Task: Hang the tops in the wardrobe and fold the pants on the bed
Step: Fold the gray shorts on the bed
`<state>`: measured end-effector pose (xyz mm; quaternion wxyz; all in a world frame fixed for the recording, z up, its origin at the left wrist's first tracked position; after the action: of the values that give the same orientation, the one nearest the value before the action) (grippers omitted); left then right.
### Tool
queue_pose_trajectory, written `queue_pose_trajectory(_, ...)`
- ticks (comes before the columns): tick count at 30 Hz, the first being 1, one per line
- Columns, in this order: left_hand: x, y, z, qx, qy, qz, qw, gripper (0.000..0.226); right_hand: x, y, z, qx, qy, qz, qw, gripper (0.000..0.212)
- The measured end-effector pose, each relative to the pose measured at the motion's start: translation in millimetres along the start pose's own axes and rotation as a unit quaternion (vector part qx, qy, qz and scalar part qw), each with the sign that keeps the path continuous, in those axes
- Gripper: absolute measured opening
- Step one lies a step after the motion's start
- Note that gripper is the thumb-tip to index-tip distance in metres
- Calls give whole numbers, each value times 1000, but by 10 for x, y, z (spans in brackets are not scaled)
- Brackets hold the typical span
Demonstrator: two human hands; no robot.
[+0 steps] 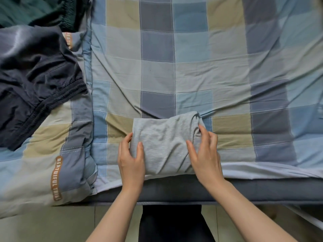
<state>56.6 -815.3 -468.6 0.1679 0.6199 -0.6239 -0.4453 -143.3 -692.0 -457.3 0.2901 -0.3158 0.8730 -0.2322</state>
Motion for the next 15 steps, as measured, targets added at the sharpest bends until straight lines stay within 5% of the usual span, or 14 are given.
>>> queue_pose_trajectory(7,-697,1027,-341,-2,-63,47,997,40,-730,-334,-1046,27,18,38,999,53)
queue_pose_trajectory(15,-1239,1935,-936,-30,-120,159,979,33,-1713,-739,-1884,118,160,86,976,44)
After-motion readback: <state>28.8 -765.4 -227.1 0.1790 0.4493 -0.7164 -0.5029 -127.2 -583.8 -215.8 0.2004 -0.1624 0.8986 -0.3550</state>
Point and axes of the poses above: each hand's wrist, its own x-axis towards the middle knuckle, its own z-axis out of the palm, y = z × x, the point moved 6 cm from there along x, towards the middle knuckle, and after that the axes turned 5 degrees about -y, right-handed, at the moved point
